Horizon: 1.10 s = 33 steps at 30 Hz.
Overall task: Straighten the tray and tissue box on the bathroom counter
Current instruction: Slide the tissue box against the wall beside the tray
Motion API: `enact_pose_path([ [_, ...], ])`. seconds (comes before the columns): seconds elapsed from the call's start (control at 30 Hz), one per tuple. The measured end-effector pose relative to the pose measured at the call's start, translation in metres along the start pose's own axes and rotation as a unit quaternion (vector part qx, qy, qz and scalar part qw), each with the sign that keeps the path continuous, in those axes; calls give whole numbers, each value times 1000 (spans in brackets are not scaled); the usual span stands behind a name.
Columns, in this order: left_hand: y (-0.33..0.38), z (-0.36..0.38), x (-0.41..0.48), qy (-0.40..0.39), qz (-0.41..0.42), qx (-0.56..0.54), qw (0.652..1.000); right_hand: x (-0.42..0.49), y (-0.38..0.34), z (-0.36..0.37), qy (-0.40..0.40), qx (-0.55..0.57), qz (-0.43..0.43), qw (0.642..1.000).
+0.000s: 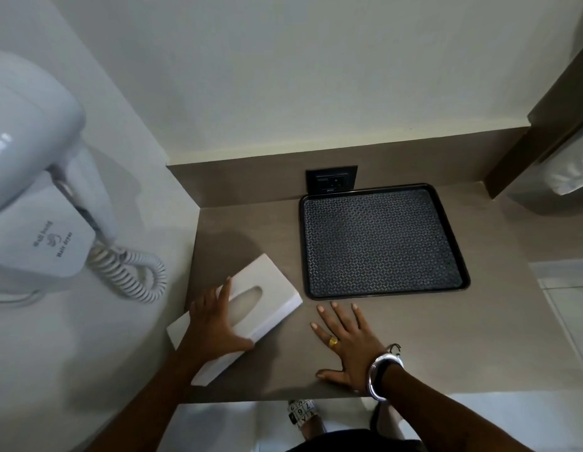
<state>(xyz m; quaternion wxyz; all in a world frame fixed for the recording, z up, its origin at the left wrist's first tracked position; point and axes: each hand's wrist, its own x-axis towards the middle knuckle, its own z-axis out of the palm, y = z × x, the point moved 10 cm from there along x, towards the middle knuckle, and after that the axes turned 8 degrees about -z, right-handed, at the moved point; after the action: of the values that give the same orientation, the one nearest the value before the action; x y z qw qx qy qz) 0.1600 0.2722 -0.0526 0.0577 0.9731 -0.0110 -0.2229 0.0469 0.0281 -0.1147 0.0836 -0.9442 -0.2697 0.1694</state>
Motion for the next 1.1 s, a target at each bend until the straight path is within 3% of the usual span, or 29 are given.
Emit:
enact_pose_path([
  [0.27, -6, -56, 68, 123, -203, -144, 961, 2, 0, -5, 7, -14, 2, 1000],
  [0.47, -11, -74, 109, 145, -281, -155, 936, 6, 5, 5, -5, -9, 0, 1000],
  [0.63, -13, -69, 115, 152, -292, -163, 930, 7, 6, 9, -7, -7, 2, 1000],
  [0.77, -4, -69, 109, 175, -252, -173, 936, 5, 7, 11, -14, -2, 8, 1000],
  [0.97, 35, -53, 74, 248, 0, 7, 969, 5, 9, 14, -26, 2, 12, 1000],
  [1.1, 25, -43, 71, 247, -5, 38, 968, 5, 6, 10, -23, -5, 8, 1000],
])
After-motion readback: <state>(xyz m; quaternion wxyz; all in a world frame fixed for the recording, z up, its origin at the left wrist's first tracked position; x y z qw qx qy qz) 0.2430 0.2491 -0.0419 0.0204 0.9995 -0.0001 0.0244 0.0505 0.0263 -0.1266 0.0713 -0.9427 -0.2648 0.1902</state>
